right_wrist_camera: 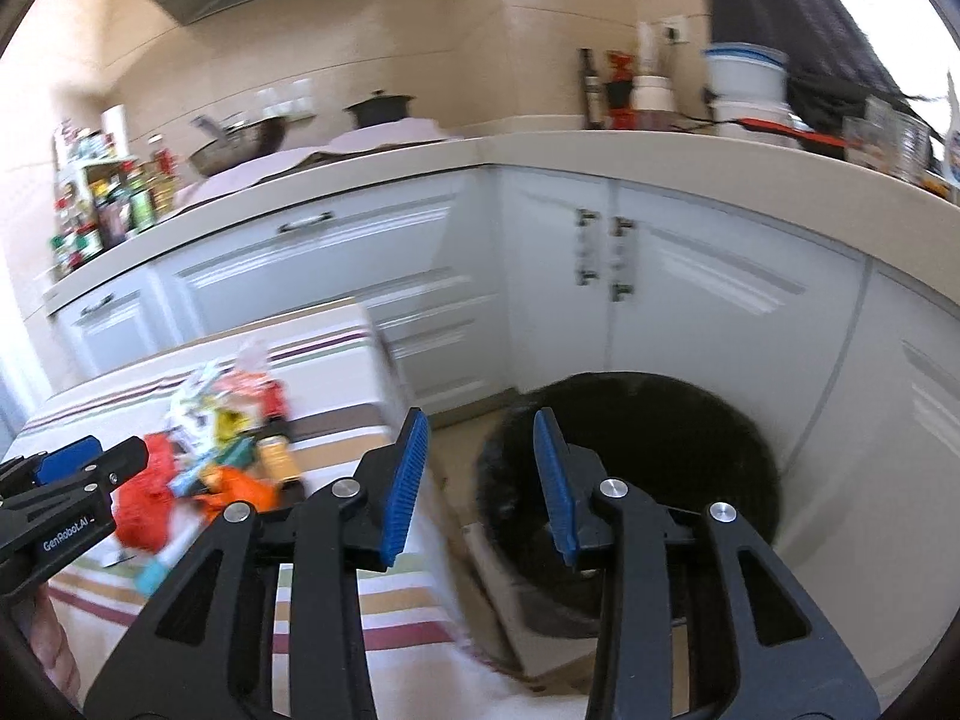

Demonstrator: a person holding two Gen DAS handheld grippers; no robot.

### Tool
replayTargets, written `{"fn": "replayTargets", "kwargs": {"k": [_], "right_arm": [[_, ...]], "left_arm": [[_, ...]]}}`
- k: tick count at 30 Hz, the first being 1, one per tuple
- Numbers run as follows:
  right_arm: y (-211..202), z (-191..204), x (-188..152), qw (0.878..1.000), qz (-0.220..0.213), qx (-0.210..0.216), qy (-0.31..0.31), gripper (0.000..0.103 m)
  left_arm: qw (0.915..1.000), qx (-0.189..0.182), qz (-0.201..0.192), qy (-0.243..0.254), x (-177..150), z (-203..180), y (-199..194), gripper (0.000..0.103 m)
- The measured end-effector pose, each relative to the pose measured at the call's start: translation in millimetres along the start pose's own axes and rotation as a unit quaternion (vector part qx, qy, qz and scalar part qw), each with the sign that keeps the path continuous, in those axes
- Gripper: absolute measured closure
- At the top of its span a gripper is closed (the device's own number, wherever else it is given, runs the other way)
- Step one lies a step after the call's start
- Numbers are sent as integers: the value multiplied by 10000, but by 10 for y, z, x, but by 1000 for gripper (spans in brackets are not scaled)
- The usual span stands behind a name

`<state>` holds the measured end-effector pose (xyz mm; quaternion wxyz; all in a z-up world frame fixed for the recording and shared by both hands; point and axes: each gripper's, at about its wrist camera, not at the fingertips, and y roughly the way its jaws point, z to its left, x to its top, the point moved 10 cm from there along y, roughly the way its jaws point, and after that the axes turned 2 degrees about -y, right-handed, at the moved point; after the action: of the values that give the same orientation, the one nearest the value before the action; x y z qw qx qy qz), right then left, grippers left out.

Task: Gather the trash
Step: 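Grasp the orange bag with the right tool while the left tool grasps the white roll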

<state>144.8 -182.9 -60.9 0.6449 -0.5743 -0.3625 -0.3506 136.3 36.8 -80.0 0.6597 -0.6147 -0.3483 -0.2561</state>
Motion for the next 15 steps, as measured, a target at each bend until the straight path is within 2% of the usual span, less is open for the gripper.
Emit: {"fn": "replayTargets", "kwargs": {"k": [6, 11, 13, 15], "right_arm": [[29, 608, -106, 9983, 168, 465, -315, 66], [86, 972, -193, 9954, 323, 725, -544, 65], [127, 1112, -234, 9938, 410, 807, -648, 59], [160, 1202, -273, 9927, 477, 844, -718, 59]], "left_arm": [[9981, 516, 52, -325, -114, 621, -41, 47], [9952, 797, 140, -555, -230, 1038, -32, 43], [9943, 863, 168, -607, -264, 1134, -22, 42], [9936, 900, 214, -647, -295, 1209, -2, 40]]}}
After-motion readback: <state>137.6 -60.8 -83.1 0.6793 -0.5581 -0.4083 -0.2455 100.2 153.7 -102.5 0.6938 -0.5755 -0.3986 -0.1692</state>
